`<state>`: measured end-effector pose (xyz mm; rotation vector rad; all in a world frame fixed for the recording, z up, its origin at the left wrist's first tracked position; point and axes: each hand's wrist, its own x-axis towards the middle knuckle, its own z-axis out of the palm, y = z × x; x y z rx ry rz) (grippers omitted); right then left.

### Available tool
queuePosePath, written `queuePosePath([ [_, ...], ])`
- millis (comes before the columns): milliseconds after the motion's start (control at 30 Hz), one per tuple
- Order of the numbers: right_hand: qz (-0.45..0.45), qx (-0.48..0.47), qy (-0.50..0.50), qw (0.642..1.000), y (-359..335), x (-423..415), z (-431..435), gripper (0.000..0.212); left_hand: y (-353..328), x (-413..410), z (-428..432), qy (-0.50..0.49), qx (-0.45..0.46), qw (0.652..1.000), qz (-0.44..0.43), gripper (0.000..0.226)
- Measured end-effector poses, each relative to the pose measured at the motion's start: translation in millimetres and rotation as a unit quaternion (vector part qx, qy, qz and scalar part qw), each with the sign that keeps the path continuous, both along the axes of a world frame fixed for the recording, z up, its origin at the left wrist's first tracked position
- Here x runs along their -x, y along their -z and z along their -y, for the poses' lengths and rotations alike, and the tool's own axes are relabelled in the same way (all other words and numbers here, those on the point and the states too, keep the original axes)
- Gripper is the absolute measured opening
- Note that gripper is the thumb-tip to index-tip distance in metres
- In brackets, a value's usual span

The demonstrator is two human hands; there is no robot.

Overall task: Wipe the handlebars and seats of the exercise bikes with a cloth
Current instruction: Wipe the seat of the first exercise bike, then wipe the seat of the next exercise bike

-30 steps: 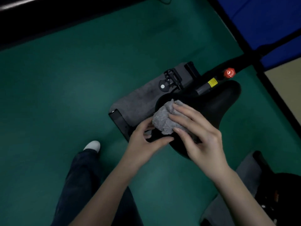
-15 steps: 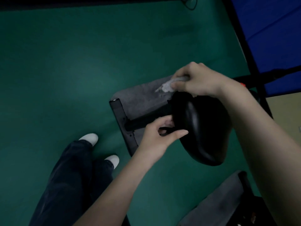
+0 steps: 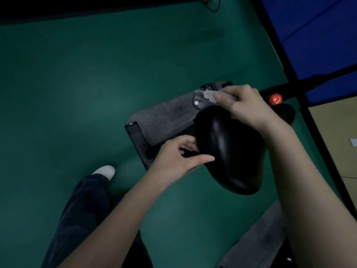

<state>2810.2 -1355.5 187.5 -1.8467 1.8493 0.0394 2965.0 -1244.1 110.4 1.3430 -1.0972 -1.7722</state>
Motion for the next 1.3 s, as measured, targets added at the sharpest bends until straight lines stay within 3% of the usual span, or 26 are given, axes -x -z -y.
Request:
queuePosePath([
  [133, 0.005, 0.132, -0.004, 0.991, -5, 7, -38, 0.020, 0, -5, 6, 0.042, 0.022, 0.999, 0.027, 0.047],
  [267, 0.014, 0.256, 0.030, 0.966, -1, 11, -83, 0.022, 2, -7, 9, 0.058, 0.036, 0.997, 0.044, 0.048],
  [467, -0.019, 0.351, 0.183, 0.918, 18, 4, -125, 0.025, 9, -17, 18, 0.120, 0.082, 0.983, 0.116, 0.055],
  [600, -0.036, 0.359, 0.301, 0.883, 21, -13, -149, 0.026, -5, -32, 35, 0.175, 0.127, 0.962, 0.165, 0.052],
  [767, -0.044, 0.311, 0.421, 0.851, 11, -32, -175, 0.026, -32, -52, 62, 0.250, 0.205, 0.920, 0.223, 0.037],
  [900, -0.028, 0.312, 0.522, 0.793, -9, -46, -199, 0.026, -61, -59, 77, 0.307, 0.268, 0.882, 0.239, 0.042],
  [1300, -0.012, 0.344, 0.626, 0.700, -79, -95, -281, 0.024, -128, -22, 41, 0.513, 0.405, 0.719, 0.237, 0.047],
])
